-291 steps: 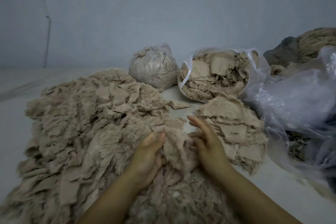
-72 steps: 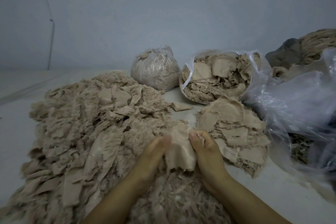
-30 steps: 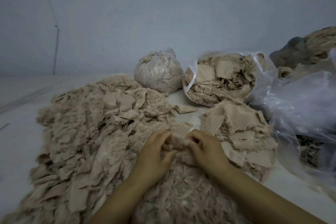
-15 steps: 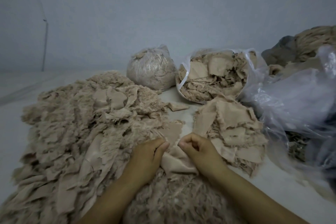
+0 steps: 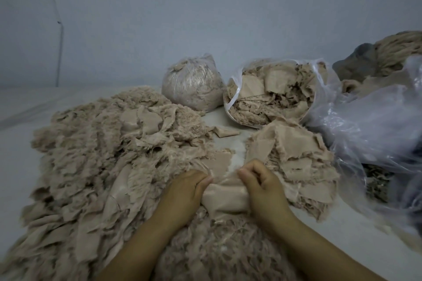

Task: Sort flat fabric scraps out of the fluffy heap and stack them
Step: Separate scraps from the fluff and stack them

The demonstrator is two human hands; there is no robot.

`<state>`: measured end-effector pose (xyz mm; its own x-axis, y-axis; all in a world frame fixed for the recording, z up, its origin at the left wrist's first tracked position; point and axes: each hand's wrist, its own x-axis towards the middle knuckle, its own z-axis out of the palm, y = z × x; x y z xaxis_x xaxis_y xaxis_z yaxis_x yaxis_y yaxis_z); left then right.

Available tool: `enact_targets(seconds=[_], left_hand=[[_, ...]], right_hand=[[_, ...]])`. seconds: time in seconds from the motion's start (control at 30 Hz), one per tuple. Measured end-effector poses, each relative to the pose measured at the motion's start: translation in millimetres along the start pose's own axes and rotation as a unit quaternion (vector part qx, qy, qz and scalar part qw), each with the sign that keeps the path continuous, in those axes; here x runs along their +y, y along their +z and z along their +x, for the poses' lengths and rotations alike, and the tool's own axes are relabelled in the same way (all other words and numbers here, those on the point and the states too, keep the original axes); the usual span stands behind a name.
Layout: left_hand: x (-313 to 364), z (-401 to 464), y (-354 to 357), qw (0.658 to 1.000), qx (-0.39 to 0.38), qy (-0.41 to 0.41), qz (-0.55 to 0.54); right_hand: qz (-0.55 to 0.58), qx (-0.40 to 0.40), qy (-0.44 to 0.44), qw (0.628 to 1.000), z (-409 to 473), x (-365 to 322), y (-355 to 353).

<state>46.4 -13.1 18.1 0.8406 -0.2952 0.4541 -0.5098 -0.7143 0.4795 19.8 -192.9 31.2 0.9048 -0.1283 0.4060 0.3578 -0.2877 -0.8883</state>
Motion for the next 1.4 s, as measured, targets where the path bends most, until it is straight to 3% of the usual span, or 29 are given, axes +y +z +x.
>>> enact_targets(seconds=[0.13, 0.2, 0.33, 0.47, 0.53, 0.63, 0.77, 0.87, 1.0, 1.07, 1.23, 1.4], left_hand=[[-5, 1, -3, 0.999, -0.008, -0.031, 0.038], [4, -1, -3, 0.999, 0.006, -0.034, -0.042], [19, -4, 5, 0.984, -0.061, -0.056, -0.157], [7, 0, -1, 0.984, -0.015, -0.094, -0.151], [5, -1, -5, 0.977, -0.006, -0.112, -0.18], [15, -3, -4, 0.968, -0.039, -0.105, -0.226], [31, -6, 5, 0.937, -0.092, -0.094, -0.324], [39, -4, 4, 0.943, -0.023, -0.058, -0.327], [37, -2, 0, 0.894, 0.046, -0.097, -0.435], [36, -2, 0, 0.897, 0.082, -0.114, -0.42], [23, 3, 3, 0.888, 0.182, -0.174, -0.384], [16, 4, 5, 0.89, 0.185, -0.186, -0.373]], right_hand=[[0.095, 0.067, 0.023, 0.993, 4, 0, -13], [0.113, 0.058, 0.039, 0.991, 4, 2, -13], [0.119, 0.025, 0.041, 0.992, 1, 6, -3], [0.175, 0.165, 0.084, 0.967, 9, 5, -11], [0.152, 0.182, 0.087, 0.968, 11, 6, -17], [0.11, 0.152, 0.079, 0.979, 8, 3, -13], [0.168, 0.048, 0.064, 0.982, -1, -7, -5], [0.195, -0.033, 0.07, 0.978, -8, -8, -4], [0.178, -0.15, 0.157, 0.96, -15, -7, 1], [0.171, -0.192, 0.157, 0.954, -20, -9, 5], [0.178, -0.21, 0.186, 0.943, -18, -12, 7], [0.167, -0.262, 0.191, 0.931, -15, -12, -6]])
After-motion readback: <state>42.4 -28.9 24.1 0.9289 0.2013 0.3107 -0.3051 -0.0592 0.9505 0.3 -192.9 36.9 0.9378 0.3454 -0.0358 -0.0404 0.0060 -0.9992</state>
